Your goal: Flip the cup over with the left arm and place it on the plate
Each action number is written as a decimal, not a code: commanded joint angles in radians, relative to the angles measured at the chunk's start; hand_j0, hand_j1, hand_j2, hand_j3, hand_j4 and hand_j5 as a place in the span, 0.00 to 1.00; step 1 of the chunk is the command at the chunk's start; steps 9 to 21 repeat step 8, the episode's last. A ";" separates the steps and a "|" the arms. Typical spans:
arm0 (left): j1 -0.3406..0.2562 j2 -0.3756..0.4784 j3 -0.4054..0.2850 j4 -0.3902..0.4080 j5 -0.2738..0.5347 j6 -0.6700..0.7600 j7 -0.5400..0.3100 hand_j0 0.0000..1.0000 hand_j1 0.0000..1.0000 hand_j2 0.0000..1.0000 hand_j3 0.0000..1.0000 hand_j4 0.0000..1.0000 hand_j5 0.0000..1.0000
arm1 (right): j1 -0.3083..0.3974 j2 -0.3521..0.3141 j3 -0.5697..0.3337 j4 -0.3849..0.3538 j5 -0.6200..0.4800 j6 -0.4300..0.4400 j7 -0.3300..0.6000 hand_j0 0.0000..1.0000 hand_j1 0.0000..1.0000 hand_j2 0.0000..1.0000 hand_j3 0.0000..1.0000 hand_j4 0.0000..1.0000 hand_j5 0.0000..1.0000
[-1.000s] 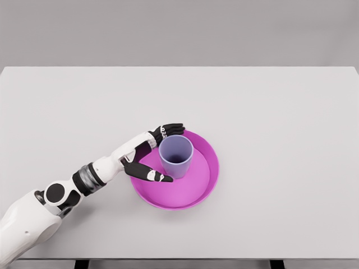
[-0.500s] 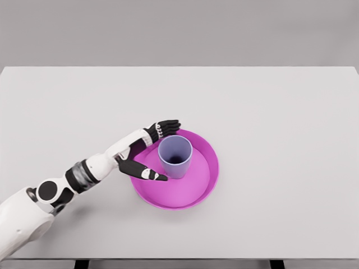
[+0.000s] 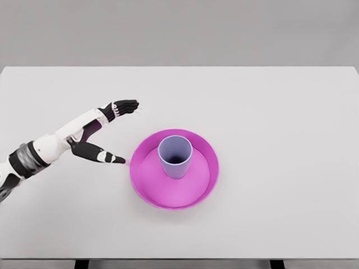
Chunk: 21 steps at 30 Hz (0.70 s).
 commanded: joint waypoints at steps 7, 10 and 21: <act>0.005 0.132 0.110 -0.022 0.007 0.004 0.008 1.00 1.00 1.00 1.00 1.00 1.00 | 0.000 0.000 0.002 0.000 0.000 0.000 0.000 1.00 1.00 1.00 1.00 1.00 1.00; 0.005 0.134 0.121 -0.019 0.008 0.004 0.009 1.00 1.00 1.00 1.00 1.00 1.00 | 0.000 0.000 0.000 0.000 0.000 0.000 0.000 1.00 1.00 1.00 1.00 1.00 1.00; 0.005 0.134 0.121 -0.019 0.008 0.004 0.009 1.00 1.00 1.00 1.00 1.00 1.00 | 0.000 0.000 0.000 0.000 0.000 0.000 0.000 1.00 1.00 1.00 1.00 1.00 1.00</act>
